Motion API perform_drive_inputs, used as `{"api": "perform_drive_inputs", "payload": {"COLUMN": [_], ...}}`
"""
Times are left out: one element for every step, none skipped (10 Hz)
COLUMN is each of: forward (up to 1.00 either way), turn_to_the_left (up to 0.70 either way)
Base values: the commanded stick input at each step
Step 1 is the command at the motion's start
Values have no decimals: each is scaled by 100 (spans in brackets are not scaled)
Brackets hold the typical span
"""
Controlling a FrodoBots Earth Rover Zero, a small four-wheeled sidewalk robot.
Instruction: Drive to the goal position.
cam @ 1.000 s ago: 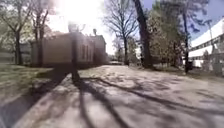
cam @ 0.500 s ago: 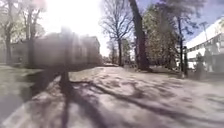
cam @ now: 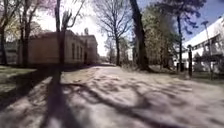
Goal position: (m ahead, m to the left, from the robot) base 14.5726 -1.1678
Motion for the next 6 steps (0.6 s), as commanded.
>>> {"api": "perform_drive_inputs", "payload": {"forward": [100, 100, 100, 100, 100, 100], "turn_to_the_left": [0, 0, 0, 0, 0, 0]}}
